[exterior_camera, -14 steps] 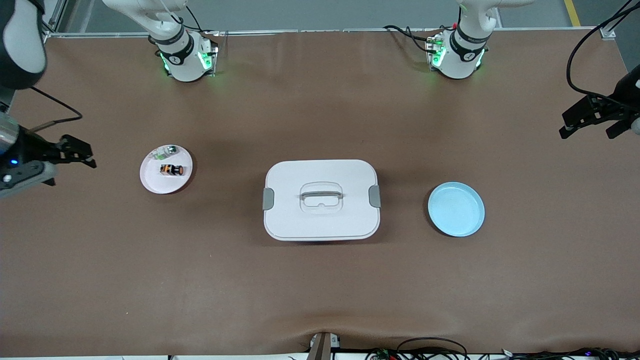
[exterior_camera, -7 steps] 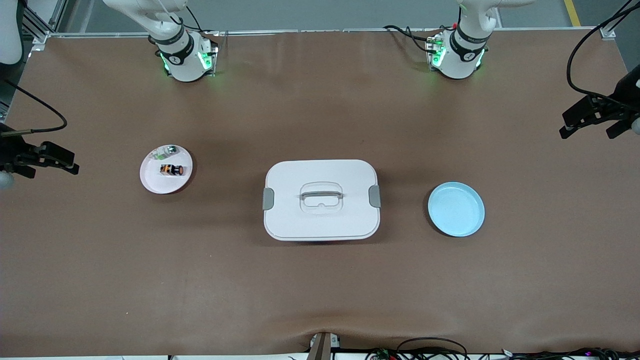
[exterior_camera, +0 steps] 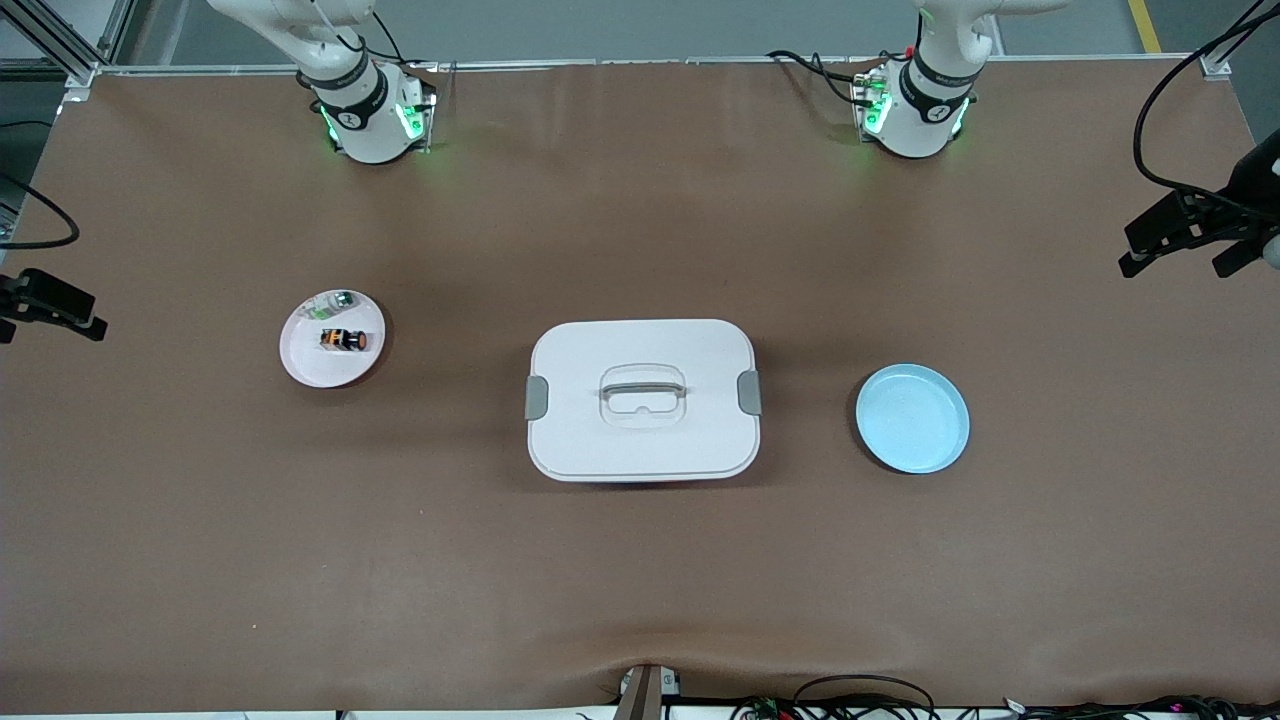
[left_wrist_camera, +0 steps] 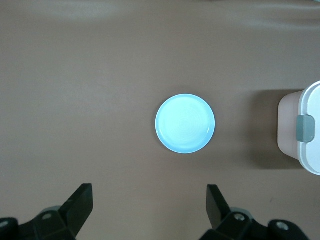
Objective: Transfer orange switch to right arm and place
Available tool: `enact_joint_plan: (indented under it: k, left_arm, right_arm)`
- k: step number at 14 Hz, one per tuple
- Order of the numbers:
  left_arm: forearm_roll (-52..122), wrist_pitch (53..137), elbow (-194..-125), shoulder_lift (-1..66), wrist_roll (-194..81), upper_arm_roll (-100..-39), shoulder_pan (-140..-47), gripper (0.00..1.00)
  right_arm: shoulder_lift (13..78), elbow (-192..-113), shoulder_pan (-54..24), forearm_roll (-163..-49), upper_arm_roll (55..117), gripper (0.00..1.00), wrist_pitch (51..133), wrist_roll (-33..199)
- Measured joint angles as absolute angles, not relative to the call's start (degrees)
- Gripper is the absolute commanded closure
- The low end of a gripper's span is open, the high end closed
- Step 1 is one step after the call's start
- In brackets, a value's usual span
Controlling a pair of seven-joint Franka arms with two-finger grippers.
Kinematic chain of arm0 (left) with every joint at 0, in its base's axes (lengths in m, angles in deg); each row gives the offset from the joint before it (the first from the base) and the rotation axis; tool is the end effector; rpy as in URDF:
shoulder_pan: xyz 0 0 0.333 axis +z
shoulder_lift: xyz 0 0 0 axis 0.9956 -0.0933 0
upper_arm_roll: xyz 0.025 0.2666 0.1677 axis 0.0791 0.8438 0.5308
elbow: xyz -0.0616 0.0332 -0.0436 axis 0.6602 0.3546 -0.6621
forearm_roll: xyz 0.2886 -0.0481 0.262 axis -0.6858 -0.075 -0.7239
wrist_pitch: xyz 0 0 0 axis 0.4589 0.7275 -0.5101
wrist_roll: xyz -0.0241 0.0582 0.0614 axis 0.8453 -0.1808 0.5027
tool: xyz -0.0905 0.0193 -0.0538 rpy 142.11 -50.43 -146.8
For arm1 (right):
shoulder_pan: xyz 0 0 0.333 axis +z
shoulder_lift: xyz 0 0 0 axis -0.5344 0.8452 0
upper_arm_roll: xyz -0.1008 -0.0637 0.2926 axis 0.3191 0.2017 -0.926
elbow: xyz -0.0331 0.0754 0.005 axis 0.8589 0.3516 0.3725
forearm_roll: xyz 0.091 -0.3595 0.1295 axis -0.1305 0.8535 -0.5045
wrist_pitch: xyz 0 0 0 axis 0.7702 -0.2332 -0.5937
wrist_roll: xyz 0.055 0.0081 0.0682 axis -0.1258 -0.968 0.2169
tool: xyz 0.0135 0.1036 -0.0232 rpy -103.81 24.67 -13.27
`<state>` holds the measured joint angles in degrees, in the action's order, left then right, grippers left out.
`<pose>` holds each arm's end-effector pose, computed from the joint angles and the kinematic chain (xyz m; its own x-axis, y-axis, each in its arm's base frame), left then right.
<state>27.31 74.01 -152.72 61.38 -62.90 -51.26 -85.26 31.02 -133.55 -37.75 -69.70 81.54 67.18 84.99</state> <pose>0.5454 -0.0069 0.6429 0.9942 -0.0036 0.1072 -0.0061 -0.9997 0.0230 0.5998 -0.0640 0.6161 0.9996 0.0148 0.0234 0.0150 -0.9999 -0.0072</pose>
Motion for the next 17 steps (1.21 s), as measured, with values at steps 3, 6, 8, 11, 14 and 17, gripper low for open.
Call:
enact_joint_plan:
  k: [3, 6, 8, 11, 14, 17]
  left_arm:
    - [27.31, 74.01, -152.72, 61.38, -62.89, -51.26, -85.26, 0.00]
    - [27.31, 74.01, -152.70, 61.37, -62.90, -51.26, -85.27, 0.00]
    - [27.31, 74.01, -152.69, 61.37, -62.90, -51.26, -85.27, 0.00]
    - [27.31, 74.01, -152.68, 61.37, -62.90, -51.26, -85.27, 0.00]
    - [27.31, 74.01, -152.68, 61.37, -62.90, -51.26, -85.27, 0.00]
    - [27.31, 72.19, -152.67, 61.37, -62.90, -51.26, -85.27, 0.00]
  right_arm:
    - [30.78, -133.08, -38.11, -69.79, 81.68, 0.00, 64.00, 84.94]
    - [28.45, -132.49, -38.39, -70.29, 81.64, 0.00, 61.26, 84.13]
    - [26.23, -132.47, -38.39, -70.96, 81.54, 0.00, 58.14, 82.55]
    - [24.04, -132.47, -38.39, -71.27, 81.09, 0.00, 55.56, 80.04]
    - [23.40, -132.49, -38.39, -71.28, 80.76, 0.00, 54.53, 79.59]
    - [22.13, -133.65, -38.36, -71.28, 80.63, 0.00, 54.47, 79.55]
